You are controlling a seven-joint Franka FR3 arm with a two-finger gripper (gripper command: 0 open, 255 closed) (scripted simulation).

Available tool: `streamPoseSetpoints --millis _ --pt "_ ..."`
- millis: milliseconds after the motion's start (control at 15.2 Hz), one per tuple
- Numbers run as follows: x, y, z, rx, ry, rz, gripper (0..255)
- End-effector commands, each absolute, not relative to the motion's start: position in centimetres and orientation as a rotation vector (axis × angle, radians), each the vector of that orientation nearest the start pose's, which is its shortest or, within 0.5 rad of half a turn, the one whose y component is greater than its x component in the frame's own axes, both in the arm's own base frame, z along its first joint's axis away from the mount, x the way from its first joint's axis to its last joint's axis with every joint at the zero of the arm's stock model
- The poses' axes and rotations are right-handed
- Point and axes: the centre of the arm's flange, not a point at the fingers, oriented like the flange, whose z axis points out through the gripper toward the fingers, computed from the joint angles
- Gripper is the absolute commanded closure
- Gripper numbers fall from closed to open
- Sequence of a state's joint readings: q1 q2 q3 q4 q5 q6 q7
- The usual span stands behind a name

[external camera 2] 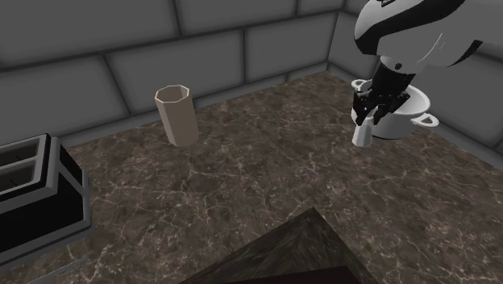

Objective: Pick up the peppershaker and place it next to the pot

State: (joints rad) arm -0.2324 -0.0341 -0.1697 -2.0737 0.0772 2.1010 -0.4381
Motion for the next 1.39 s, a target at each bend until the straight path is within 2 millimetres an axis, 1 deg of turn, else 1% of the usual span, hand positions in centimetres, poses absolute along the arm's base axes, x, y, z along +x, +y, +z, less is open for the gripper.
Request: streamPoseSetpoints --millis 0,990,1320 --pt "50.5 -21.1 44.0 -3.097 0.002 -0.133 255" --pt "50.5 -21.1 35.9 -3.097 0.002 -0.133 255" --pt "50.5 -21.1 35.9 -3.097 0.002 -0.133 255"
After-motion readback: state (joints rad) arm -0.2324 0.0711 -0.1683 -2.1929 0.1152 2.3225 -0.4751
